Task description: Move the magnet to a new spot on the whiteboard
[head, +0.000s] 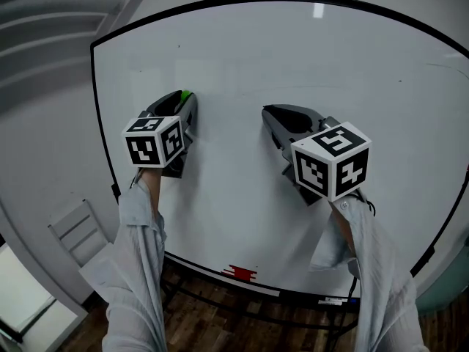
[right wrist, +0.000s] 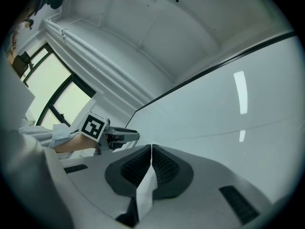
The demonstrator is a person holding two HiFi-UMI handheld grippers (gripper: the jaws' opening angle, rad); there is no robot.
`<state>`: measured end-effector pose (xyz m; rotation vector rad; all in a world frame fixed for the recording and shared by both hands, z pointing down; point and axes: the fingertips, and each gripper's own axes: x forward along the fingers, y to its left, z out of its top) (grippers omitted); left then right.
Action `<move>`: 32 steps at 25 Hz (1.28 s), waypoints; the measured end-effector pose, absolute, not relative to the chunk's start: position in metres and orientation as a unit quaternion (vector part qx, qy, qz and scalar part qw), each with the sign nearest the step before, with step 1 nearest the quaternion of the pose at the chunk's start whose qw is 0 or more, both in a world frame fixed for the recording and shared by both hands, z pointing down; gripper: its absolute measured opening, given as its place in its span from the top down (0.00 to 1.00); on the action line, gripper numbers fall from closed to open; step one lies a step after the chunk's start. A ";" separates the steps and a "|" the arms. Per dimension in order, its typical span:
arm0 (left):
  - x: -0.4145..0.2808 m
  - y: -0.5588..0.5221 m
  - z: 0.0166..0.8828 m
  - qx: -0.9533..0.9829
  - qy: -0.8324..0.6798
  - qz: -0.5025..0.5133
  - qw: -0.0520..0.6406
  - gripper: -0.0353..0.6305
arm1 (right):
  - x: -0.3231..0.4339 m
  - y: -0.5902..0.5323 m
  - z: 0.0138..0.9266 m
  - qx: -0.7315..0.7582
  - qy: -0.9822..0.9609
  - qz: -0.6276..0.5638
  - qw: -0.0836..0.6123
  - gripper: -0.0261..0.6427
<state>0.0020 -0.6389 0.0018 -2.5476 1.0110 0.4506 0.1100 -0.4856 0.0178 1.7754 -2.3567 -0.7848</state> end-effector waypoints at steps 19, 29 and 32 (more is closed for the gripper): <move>-0.002 -0.632 0.014 -0.914 0.341 0.146 0.164 0.56 | 0.107 -0.483 0.016 0.579 -0.773 -0.259 0.030 0.92; -0.011 -0.624 0.040 -0.925 0.324 0.145 0.138 0.56 | 0.110 -0.476 0.019 0.574 -0.778 -0.253 0.010 0.92; -0.006 -0.606 0.053 -0.930 0.307 0.144 0.138 0.56 | 0.116 -0.466 0.029 0.581 -0.776 -0.247 -0.001 0.92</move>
